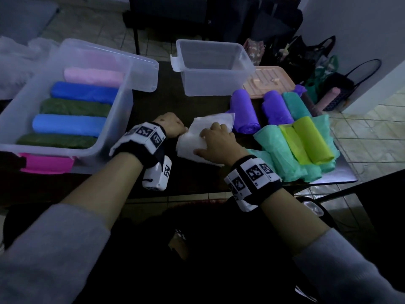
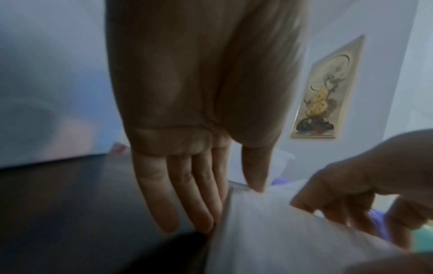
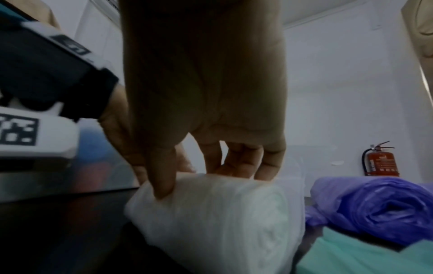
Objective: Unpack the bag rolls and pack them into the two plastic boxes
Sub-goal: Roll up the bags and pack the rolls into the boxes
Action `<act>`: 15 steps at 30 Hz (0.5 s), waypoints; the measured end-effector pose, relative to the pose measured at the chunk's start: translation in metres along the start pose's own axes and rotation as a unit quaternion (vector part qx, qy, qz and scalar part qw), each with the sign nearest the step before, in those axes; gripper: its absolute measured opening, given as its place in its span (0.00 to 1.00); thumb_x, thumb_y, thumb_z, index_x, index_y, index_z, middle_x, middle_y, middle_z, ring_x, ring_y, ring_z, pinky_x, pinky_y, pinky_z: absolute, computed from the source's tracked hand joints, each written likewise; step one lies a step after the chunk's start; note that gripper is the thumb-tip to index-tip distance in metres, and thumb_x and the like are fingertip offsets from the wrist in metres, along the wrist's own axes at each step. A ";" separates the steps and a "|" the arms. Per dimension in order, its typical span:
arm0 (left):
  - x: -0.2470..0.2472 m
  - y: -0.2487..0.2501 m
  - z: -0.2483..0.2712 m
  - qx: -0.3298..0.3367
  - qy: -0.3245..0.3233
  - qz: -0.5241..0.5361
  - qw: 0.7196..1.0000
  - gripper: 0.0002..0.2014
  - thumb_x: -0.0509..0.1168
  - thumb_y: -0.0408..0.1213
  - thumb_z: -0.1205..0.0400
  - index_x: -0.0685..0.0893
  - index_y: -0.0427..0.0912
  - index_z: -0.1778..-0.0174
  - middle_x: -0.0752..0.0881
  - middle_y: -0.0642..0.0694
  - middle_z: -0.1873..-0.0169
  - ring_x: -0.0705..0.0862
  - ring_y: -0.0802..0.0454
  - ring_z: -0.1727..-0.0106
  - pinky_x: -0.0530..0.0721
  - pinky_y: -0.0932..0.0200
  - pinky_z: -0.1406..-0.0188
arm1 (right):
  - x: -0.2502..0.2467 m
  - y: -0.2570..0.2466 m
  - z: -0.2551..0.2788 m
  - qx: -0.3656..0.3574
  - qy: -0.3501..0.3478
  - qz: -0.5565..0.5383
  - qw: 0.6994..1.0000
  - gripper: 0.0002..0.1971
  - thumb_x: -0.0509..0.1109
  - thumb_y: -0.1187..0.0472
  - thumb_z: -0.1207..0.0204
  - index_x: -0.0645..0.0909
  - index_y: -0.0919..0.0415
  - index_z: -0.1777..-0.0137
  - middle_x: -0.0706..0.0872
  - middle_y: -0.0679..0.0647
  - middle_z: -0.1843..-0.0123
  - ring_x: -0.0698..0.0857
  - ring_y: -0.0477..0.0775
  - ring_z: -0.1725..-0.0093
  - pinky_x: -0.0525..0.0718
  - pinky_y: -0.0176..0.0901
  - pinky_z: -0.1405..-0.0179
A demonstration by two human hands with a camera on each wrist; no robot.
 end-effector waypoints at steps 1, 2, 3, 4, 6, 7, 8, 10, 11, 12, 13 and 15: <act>0.003 0.006 -0.004 0.005 -0.008 -0.013 1.000 0.13 0.63 0.42 0.17 0.85 0.38 0.44 0.83 0.40 0.45 0.81 0.42 0.41 0.77 0.55 0.45 | 0.002 -0.001 0.001 -0.003 -0.004 0.001 1.000 0.31 0.67 0.45 0.24 0.68 0.61 0.26 0.69 0.63 0.30 0.67 0.63 0.30 0.70 0.57 0.34; 0.007 0.010 -0.007 0.004 -0.016 -0.025 1.000 0.11 0.64 0.42 0.18 0.85 0.37 0.52 0.83 0.39 0.50 0.82 0.40 0.45 0.77 0.57 0.52 | 0.004 -0.003 0.002 -0.004 -0.010 -0.011 1.000 0.30 0.68 0.47 0.24 0.67 0.61 0.27 0.69 0.63 0.31 0.68 0.64 0.30 0.71 0.57 0.35; 0.010 0.014 -0.010 0.001 -0.020 -0.039 0.999 0.12 0.65 0.43 0.19 0.84 0.35 0.57 0.82 0.39 0.56 0.82 0.37 0.50 0.75 0.58 0.58 | 0.007 -0.004 0.003 -0.003 -0.018 -0.034 0.999 0.30 0.70 0.48 0.25 0.67 0.61 0.28 0.70 0.62 0.31 0.70 0.64 0.31 0.71 0.57 0.36; 0.013 0.016 -0.012 -0.005 -0.025 -0.054 0.998 0.14 0.66 0.43 0.19 0.82 0.33 0.60 0.80 0.39 0.61 0.80 0.38 0.56 0.74 0.59 0.64 | 0.009 -0.006 0.004 -0.005 -0.023 -0.059 0.998 0.30 0.71 0.50 0.27 0.66 0.61 0.29 0.72 0.62 0.32 0.72 0.63 0.33 0.73 0.57 0.37; 0.018 0.019 -0.013 -0.020 -0.027 -0.078 0.996 0.15 0.67 0.42 0.21 0.78 0.33 0.65 0.78 0.40 0.67 0.78 0.44 0.64 0.71 0.59 0.72 | 0.011 -0.009 0.006 -0.010 -0.015 -0.090 0.996 0.30 0.74 0.53 0.29 0.66 0.63 0.31 0.74 0.62 0.34 0.74 0.64 0.34 0.75 0.56 0.40; 0.020 0.020 -0.015 -0.024 -0.029 -0.080 0.996 0.16 0.68 0.42 0.21 0.76 0.35 0.67 0.77 0.41 0.67 0.77 0.47 0.67 0.70 0.60 0.73 | 0.012 -0.010 0.007 -0.010 -0.010 -0.089 0.996 0.31 0.74 0.53 0.29 0.66 0.64 0.31 0.74 0.62 0.35 0.74 0.64 0.34 0.75 0.56 0.40; 0.022 0.021 -0.016 -0.026 -0.037 -0.081 0.996 0.15 0.68 0.41 0.21 0.75 0.36 0.68 0.78 0.41 0.67 0.76 0.48 0.68 0.71 0.60 0.73 | 0.014 -0.011 0.008 -0.012 -0.007 -0.079 0.997 0.32 0.74 0.53 0.29 0.67 0.65 0.30 0.73 0.62 0.35 0.74 0.64 0.34 0.76 0.56 0.40; 0.025 0.022 -0.017 -0.013 -0.057 -0.067 0.996 0.12 0.67 0.40 0.20 0.80 0.34 0.62 0.80 0.39 0.61 0.79 0.46 0.60 0.76 0.60 0.68 | 0.017 -0.013 0.009 -0.019 -0.010 -0.058 0.998 0.34 0.73 0.51 0.29 0.66 0.64 0.28 0.72 0.62 0.35 0.74 0.65 0.34 0.76 0.57 0.40; 0.025 0.022 -0.020 -0.006 -0.063 -0.031 0.998 0.11 0.68 0.39 0.21 0.82 0.32 0.56 0.82 0.38 0.56 0.81 0.44 0.55 0.80 0.57 0.61 | 0.019 -0.014 0.010 -0.025 -0.013 -0.054 0.998 0.35 0.73 0.51 0.29 0.65 0.64 0.26 0.72 0.63 0.35 0.74 0.66 0.35 0.76 0.56 0.40; 0.024 0.021 -0.021 -0.004 -0.067 0.025 0.997 0.11 0.69 0.37 0.22 0.83 0.31 0.52 0.83 0.35 0.52 0.82 0.41 0.51 0.82 0.53 0.54 | 0.019 -0.016 0.010 -0.030 -0.015 -0.047 0.998 0.35 0.73 0.51 0.28 0.63 0.64 0.25 0.72 0.63 0.34 0.75 0.67 0.34 0.75 0.56 0.40; 0.020 0.021 -0.022 -0.004 -0.063 0.100 0.993 0.10 0.70 0.34 0.23 0.82 0.30 0.51 0.83 0.34 0.50 0.82 0.39 0.51 0.82 0.50 0.52 | 0.019 -0.017 0.010 -0.038 -0.014 -0.035 0.999 0.35 0.72 0.51 0.28 0.63 0.64 0.26 0.73 0.63 0.33 0.76 0.66 0.34 0.75 0.56 0.40; 0.007 0.020 -0.019 -0.019 -0.034 0.201 0.979 0.08 0.70 0.33 0.24 0.82 0.33 0.54 0.81 0.34 0.51 0.80 0.41 0.53 0.80 0.51 0.55 | 0.017 -0.021 0.010 -0.056 -0.006 -0.008 0.998 0.30 0.71 0.53 0.27 0.64 0.63 0.29 0.75 0.61 0.32 0.76 0.63 0.33 0.72 0.56 0.39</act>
Point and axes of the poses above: each hand's wrist, its own z-axis away from the middle knuckle, its own x-axis out of the palm, y = z × x, the point moved 7 cm from there along -z, towards the middle knuckle
